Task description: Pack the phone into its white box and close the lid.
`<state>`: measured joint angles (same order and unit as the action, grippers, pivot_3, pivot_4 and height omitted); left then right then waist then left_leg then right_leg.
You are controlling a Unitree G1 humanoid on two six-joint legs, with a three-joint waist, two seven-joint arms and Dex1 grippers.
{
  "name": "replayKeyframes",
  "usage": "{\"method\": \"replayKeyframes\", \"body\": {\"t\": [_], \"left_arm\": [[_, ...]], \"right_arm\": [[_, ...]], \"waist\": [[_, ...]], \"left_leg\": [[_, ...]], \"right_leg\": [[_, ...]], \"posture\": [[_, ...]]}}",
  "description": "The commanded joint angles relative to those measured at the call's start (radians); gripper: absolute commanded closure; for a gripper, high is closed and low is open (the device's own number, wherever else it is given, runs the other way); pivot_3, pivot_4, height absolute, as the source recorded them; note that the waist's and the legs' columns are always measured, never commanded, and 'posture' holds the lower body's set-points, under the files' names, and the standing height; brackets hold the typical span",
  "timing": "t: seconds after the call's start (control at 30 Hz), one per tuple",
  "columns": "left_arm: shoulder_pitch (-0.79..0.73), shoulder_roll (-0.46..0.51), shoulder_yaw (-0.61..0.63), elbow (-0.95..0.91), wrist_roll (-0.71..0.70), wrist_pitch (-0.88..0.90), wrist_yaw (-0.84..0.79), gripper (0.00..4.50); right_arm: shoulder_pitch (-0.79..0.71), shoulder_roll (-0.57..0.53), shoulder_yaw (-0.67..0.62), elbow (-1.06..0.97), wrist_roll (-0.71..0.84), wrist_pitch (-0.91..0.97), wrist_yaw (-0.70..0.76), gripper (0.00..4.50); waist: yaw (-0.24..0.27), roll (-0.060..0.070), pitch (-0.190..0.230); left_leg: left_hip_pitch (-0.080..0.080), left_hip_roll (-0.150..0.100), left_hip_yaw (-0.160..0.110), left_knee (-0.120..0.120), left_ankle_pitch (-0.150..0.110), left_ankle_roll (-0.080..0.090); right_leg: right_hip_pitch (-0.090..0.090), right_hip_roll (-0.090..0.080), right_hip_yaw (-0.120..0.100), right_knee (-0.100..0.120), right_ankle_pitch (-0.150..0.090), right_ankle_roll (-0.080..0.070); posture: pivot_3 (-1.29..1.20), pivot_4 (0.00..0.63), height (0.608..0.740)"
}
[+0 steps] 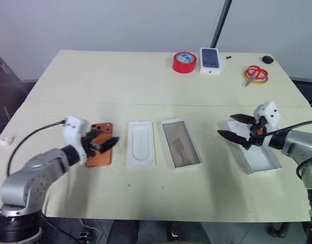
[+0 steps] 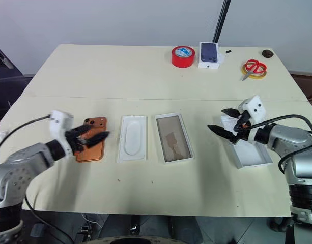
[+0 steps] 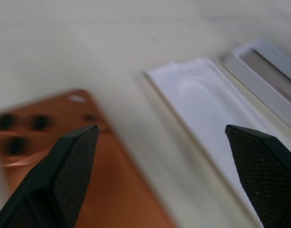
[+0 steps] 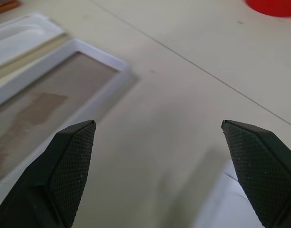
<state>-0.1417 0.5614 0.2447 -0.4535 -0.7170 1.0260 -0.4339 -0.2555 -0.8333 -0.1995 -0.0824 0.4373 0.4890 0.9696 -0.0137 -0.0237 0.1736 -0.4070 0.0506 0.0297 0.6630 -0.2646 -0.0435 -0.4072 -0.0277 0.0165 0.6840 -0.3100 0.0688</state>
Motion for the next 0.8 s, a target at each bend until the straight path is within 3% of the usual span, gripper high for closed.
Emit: {"method": "replayKeyframes", "body": {"t": [0.03, 0.27, 0.6, 0.8], "left_arm": [[-0.060, -0.076, 0.011, -0.008, -0.075, 0.137, 0.104, 0.00], [-0.164, -0.234, 0.034, 0.045, -0.127, 0.378, 0.265, 0.00], [-0.211, -0.372, 0.076, 0.098, -0.102, 0.491, 0.334, 0.00], [-0.219, -0.401, 0.129, 0.110, -0.103, 0.521, 0.333, 2.72]], "right_arm": [[-0.018, -0.027, 0.031, -0.120, 0.028, 0.039, 0.028, 0.06], [-0.023, -0.058, 0.120, -0.243, 0.032, 0.084, 0.087, 0.06], [-0.005, -0.092, 0.241, -0.395, 0.025, 0.096, 0.152, 0.06], [0.008, -0.107, 0.321, -0.424, -0.045, 0.063, 0.156, 0.00]], "waist": [[-0.003, 0.000, 0.000], [0.001, 0.000, 0.000], [0.005, 0.000, -0.001], [0.005, 0.000, -0.001]], "left_leg": [[0.000, 0.000, 0.000, 0.000, 0.000, 0.000], [0.000, -0.002, -0.001, 0.001, 0.000, 0.000], [0.001, -0.003, -0.002, 0.002, 0.000, 0.000], [0.001, -0.003, -0.002, 0.002, 0.000, 0.000]], "right_leg": [[0.000, 0.000, 0.000, 0.000, 0.000, 0.000], [0.000, 0.000, 0.000, 0.001, 0.000, 0.000], [0.003, 0.000, -0.001, 0.000, 0.000, 0.000], [0.003, 0.000, -0.001, -0.001, 0.000, 0.000]], "posture": [[0.00, 0.150, 0.732], [0.00, 0.150, 0.732], [0.00, 0.150, 0.732], [0.00, 0.150, 0.732]]}}
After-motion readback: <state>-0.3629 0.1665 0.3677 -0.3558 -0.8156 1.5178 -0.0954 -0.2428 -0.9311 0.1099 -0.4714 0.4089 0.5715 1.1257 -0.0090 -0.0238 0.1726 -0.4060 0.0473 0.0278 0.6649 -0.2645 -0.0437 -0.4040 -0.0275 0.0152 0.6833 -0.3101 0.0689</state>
